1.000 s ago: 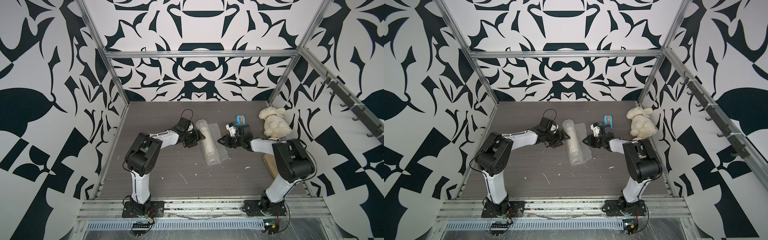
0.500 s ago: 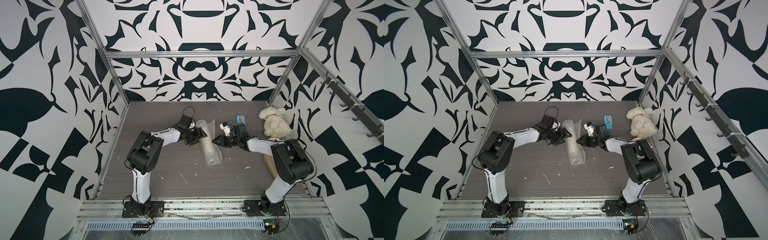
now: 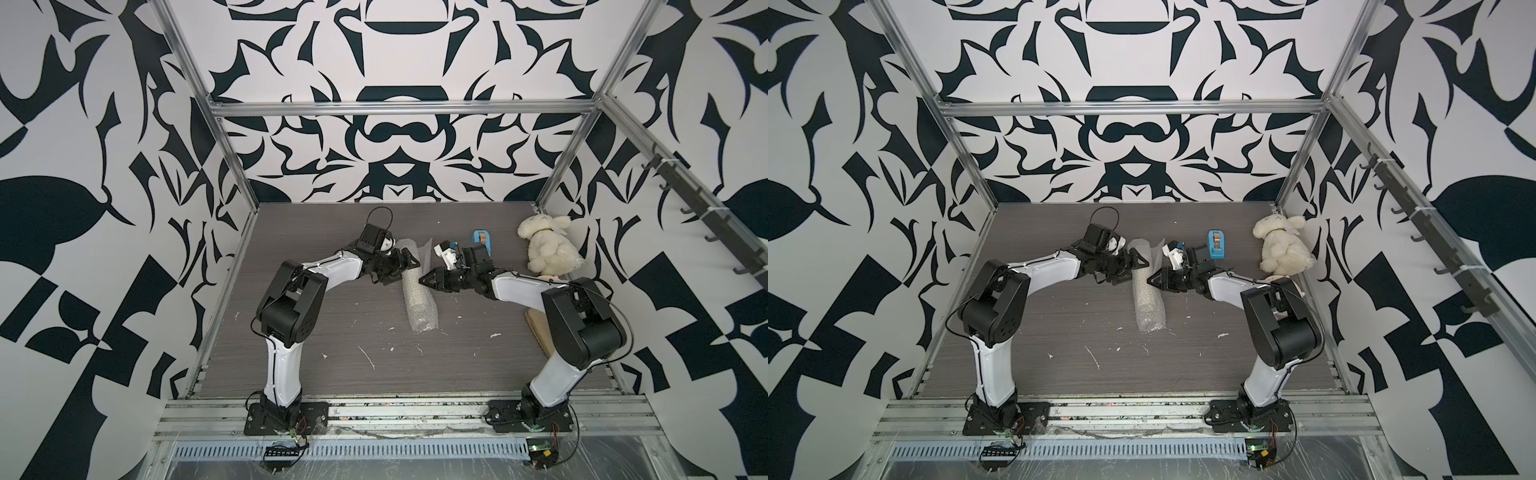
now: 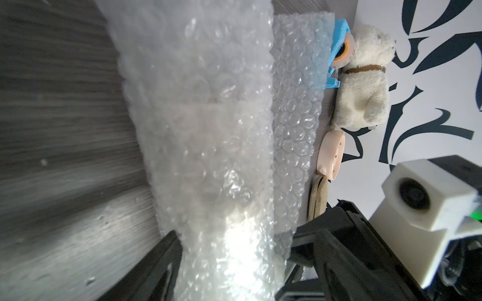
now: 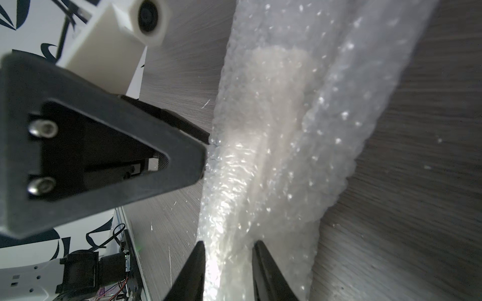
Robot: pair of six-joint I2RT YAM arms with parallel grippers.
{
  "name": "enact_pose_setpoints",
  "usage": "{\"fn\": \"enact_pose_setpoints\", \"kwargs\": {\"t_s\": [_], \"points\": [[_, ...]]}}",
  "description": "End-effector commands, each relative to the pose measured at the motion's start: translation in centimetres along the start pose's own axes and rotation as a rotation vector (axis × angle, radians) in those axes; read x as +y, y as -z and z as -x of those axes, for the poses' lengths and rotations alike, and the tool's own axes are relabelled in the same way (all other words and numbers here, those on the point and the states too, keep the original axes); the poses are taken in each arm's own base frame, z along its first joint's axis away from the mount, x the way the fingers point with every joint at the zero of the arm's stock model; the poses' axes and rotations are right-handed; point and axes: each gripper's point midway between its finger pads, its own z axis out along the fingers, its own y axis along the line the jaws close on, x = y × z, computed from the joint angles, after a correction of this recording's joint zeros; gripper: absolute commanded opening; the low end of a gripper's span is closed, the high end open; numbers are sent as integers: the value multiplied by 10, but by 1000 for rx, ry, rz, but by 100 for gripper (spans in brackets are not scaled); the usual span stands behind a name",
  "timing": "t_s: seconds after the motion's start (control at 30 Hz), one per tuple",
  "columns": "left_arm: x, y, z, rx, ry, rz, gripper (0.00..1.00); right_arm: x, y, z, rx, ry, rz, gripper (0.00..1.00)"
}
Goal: Wrap vases in bubble wrap
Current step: Wrap the vase in bubble wrap.
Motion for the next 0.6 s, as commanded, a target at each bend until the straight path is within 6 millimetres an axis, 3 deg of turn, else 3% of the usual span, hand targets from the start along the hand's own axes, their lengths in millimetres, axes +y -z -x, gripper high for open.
{"fn": "enact_pose_setpoints", "kwargs": {"t_s": [0.0,0.23,0.57], "points": [[-16,-10,-7,61,-22,-89,89,20,-1,16,-19,66,48,34],[-13,-14,-12,79,-28,-72,93,22,-11,17,-2,75,57,33],[-3,-22,-29,136,-14,-74,87,25,-13,17,0,86,74,33]]}}
